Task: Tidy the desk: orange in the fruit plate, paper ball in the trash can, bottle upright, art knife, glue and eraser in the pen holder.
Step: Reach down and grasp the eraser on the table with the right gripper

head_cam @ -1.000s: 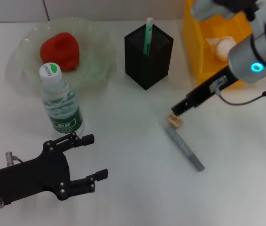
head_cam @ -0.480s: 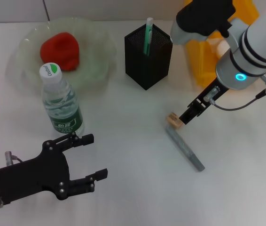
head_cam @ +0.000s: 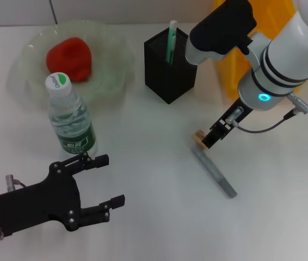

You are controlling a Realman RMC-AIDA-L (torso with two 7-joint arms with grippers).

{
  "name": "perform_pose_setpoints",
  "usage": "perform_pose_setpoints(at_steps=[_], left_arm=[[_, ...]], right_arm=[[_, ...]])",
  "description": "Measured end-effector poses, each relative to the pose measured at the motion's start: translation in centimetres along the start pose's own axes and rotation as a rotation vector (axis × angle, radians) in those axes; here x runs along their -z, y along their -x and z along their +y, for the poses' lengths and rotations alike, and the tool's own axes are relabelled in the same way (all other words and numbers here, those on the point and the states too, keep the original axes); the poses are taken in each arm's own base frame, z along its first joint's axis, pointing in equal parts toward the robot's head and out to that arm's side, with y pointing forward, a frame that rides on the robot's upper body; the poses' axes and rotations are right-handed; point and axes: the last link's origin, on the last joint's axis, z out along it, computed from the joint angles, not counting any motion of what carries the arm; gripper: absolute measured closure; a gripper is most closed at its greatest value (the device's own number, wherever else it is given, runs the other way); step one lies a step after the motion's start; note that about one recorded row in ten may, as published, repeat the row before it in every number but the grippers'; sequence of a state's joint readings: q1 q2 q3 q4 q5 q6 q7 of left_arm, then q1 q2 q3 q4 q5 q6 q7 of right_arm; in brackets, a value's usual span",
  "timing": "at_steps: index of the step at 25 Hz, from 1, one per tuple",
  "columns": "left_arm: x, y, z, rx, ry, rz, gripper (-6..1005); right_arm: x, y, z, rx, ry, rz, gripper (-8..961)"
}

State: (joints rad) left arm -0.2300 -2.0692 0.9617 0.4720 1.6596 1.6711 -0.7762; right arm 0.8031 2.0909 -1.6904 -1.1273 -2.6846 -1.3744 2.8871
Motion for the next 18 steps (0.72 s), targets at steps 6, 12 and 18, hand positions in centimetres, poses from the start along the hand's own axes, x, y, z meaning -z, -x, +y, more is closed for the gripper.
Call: perform_pose_setpoints(at_steps=[6,12,18], left_arm=[[0.0,0.0,0.0,0.001,0.000,0.001,185],[0.0,0.0,0.0,0.002,-0.001,0.001,185],[0.0,0.0,0.0,0.002,-0.002,0.002,185]], right_arm=[[-0.4,0.4,0.4,0.008,0.013,0.000,120],[-0.9,0.6,0.5,0.014,0.015,0.008,119],[-1.2,0.7,0.5,0.019,0.008,0.014,121]])
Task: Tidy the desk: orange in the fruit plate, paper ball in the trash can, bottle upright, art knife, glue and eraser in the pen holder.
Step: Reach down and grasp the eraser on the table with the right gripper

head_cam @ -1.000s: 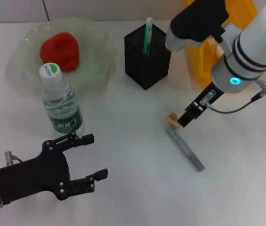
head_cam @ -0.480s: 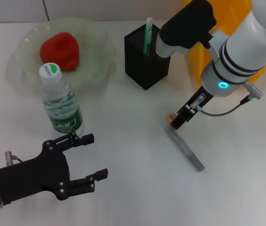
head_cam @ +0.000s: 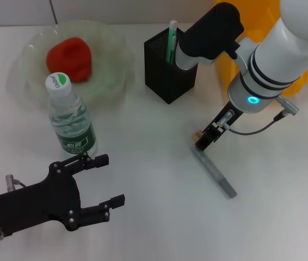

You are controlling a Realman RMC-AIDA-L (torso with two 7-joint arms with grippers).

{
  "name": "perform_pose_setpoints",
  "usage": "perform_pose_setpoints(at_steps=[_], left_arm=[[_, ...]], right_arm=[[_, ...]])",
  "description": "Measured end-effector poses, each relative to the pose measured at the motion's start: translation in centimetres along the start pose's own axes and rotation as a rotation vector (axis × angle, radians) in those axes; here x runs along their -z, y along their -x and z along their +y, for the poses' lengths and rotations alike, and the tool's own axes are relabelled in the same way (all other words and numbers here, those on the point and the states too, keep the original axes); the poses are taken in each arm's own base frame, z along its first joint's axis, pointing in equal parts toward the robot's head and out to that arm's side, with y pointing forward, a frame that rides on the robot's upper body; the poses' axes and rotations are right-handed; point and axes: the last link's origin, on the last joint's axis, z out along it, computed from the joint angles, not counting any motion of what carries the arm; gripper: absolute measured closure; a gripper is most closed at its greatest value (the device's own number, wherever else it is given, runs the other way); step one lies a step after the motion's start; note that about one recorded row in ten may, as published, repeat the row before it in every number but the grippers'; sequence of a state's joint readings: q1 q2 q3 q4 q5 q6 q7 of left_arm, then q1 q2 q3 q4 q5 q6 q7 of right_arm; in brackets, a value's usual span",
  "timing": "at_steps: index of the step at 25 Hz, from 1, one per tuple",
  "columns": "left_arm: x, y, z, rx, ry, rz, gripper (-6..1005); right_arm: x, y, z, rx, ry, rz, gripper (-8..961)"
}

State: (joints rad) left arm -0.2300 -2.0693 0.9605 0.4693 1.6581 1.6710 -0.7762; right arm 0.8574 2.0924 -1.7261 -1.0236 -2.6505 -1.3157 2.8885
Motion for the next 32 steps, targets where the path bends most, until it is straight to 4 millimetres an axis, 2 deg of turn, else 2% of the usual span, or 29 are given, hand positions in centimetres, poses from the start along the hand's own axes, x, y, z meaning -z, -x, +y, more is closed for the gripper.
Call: perform_pose_setpoints(at_steps=[21,23,29,32], left_arm=[[0.01,-0.04,-0.04,-0.003,0.000,0.000,185],[0.01,-0.04,-0.05,-0.003,0.000,0.000,185],[0.01,-0.06,-0.06,-0.003,0.000,0.001,185],[0.01,-0.07,-0.06,-0.003,0.000,0.001,185]], right_arm=[[-0.41,-0.12,-0.15,-0.015,0.007,0.005,147],[-0.33,-0.04,-0.07,-0.018,0.013,-0.003,340],[-0.51,0.10,-0.03,-0.014,0.017,-0.010,480],[-0.57,0.20,-0.06,-0.009,0.014,-0.017,481]])
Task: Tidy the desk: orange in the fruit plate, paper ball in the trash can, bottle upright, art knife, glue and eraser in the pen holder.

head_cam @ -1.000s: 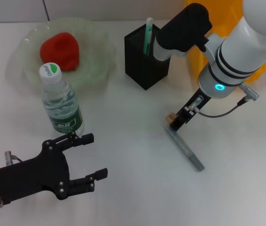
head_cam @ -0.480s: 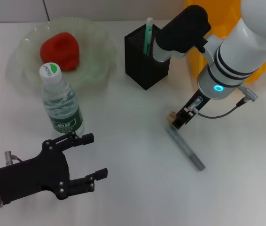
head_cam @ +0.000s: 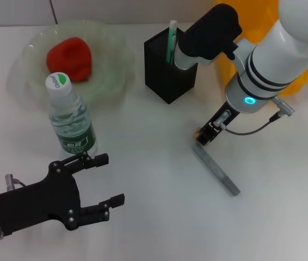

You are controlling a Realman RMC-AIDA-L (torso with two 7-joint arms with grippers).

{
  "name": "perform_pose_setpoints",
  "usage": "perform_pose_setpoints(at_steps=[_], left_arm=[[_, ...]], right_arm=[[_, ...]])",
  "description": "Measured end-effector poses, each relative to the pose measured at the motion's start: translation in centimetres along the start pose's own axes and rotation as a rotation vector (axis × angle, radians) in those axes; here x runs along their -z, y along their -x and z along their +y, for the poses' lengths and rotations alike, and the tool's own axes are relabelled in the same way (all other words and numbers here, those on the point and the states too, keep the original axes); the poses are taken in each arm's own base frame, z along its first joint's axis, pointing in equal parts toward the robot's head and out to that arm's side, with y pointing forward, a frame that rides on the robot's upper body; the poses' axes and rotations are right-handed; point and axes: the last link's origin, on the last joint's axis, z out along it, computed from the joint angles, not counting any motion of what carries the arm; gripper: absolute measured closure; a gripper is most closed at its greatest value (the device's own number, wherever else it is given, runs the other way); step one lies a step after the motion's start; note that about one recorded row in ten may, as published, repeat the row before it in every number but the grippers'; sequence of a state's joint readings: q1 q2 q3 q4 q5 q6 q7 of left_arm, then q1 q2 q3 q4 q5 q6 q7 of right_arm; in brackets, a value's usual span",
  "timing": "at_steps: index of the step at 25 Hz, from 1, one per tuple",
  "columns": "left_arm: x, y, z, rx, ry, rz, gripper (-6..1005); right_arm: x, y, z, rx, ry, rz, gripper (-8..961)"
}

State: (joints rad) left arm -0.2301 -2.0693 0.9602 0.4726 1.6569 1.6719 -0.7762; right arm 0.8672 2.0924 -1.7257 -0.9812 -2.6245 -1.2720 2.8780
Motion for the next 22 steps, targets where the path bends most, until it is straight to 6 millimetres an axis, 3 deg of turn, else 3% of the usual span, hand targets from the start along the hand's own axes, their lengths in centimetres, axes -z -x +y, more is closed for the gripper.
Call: perform_pose_setpoints(at_steps=[19,22], left_arm=[[0.00,-0.04,-0.04,-0.002,-0.001,0.001,185],[0.02,-0.02,-0.02,-0.001,-0.002,0.001,185]], right_arm=[[-0.73,-0.14,0.12,0.015,-0.004,0.008,488],[-0.65,-0.07,0.16,0.018,-0.004,0.003,646]])
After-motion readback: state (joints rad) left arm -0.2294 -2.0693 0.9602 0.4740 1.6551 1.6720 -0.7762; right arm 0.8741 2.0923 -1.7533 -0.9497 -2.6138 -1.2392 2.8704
